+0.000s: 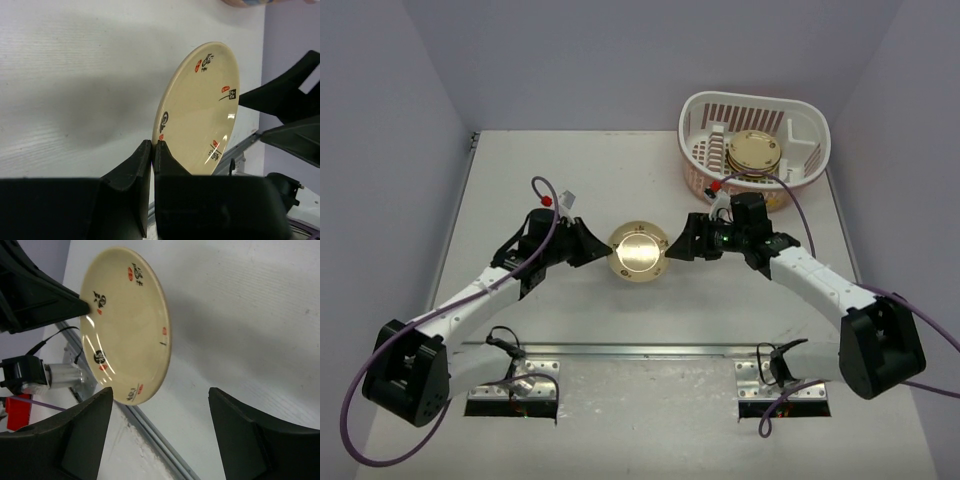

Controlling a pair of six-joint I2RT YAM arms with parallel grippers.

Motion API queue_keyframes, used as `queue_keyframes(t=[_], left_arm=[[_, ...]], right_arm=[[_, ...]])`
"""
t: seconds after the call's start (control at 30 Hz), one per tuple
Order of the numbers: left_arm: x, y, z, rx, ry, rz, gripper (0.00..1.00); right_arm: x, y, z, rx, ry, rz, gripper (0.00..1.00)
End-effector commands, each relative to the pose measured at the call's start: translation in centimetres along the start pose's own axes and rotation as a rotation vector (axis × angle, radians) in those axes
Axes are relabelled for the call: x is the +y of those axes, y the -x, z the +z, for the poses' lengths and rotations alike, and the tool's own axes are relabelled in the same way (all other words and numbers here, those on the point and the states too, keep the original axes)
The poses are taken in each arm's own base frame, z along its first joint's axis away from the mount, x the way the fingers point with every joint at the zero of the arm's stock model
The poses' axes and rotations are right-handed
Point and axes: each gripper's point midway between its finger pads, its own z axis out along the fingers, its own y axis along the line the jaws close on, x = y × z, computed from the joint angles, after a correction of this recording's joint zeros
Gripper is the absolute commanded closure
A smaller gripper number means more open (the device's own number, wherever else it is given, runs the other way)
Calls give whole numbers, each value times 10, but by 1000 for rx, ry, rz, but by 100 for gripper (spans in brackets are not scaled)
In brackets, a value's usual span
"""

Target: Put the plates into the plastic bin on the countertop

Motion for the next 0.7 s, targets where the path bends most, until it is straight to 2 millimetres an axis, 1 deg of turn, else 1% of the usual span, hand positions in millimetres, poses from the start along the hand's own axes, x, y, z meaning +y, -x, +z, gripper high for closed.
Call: queue_keyframes(t=[0.0,0.1,0.13,0.17,0.23,0.3,0.33,0.37,0.4,0.47,0.53,0.57,0.6,0.63,0.67], left_arm=[[-43,7,-14,-31,-195,56,100],[-52,0,-17,-14,-242,64,100],[-56,-3,-18,-4,-269,65,100],[-58,-4,-19,1,-287,66,100],[-59,-9,-18,21,-308,65,100],[-59,-11,-17,28,-312,63,100],[-59,-12,-17,27,-313,61,100],[-60,-12,-17,27,-315,63,100],[-60,-11,-18,22,-316,63,100],[-59,-11,-19,19,-307,61,100],[-56,-8,-21,-3,-285,66,100],[-56,-3,-23,-24,-271,73,77],[-56,1,-25,-46,-255,80,51],[-52,6,-29,-56,-200,80,31],[-47,15,-35,-88,-138,94,15]], right_arm=[[-5,-1,7,13,-27,-69,28],[-1,-3,10,18,3,-59,36],[1,-7,10,25,20,-51,36],[6,-2,11,1,46,-51,38],[15,-5,10,-3,99,-39,54],[23,-4,9,-9,147,-26,76],[26,-3,9,-16,157,-15,81],[28,-1,8,-25,164,-12,84],[29,-1,7,-32,170,-7,91],[32,2,5,-56,174,8,100],[30,6,3,-84,154,22,100],[30,11,1,-104,142,31,100],[30,15,-1,-127,129,40,100],[28,21,-5,-145,118,50,100],[26,30,-9,-172,103,62,100]])
